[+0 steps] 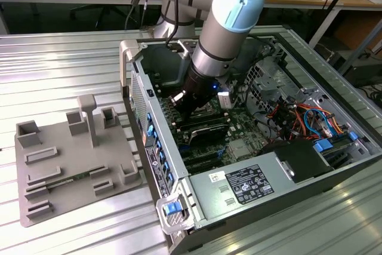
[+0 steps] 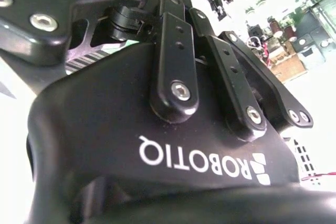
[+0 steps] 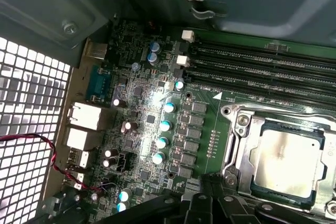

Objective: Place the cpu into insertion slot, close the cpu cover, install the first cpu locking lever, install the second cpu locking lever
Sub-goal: 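Install the second cpu locking lever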

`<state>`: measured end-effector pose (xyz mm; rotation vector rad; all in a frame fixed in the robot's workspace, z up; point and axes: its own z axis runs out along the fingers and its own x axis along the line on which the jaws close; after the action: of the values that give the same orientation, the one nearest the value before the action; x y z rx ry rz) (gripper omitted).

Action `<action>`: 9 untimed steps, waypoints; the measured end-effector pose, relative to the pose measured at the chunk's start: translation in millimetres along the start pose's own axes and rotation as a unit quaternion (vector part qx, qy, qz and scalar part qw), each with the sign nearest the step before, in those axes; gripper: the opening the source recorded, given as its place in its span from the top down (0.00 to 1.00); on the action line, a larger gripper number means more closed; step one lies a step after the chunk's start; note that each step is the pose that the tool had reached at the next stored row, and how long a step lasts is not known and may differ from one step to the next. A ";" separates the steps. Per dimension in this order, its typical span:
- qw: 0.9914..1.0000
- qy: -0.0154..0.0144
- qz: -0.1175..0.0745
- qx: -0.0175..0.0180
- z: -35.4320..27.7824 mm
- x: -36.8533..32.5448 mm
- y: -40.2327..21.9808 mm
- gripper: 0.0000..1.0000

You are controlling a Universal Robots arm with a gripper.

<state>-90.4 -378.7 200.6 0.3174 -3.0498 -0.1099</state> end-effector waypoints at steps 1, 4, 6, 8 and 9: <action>1.000 0.000 0.000 0.000 -1.1 0.1 -0.1 0.89; 1.000 0.000 0.000 0.000 -6.4 0.4 0.4 0.89; 1.000 0.000 0.000 0.000 -7.9 -1.2 0.2 0.89; 1.000 0.003 0.000 -0.001 -8.6 -8.7 -1.4 0.89; 1.000 0.004 0.000 -0.002 -9.0 -13.4 -2.4 0.89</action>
<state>-76.1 -378.8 208.5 0.3165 -3.0405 -0.1144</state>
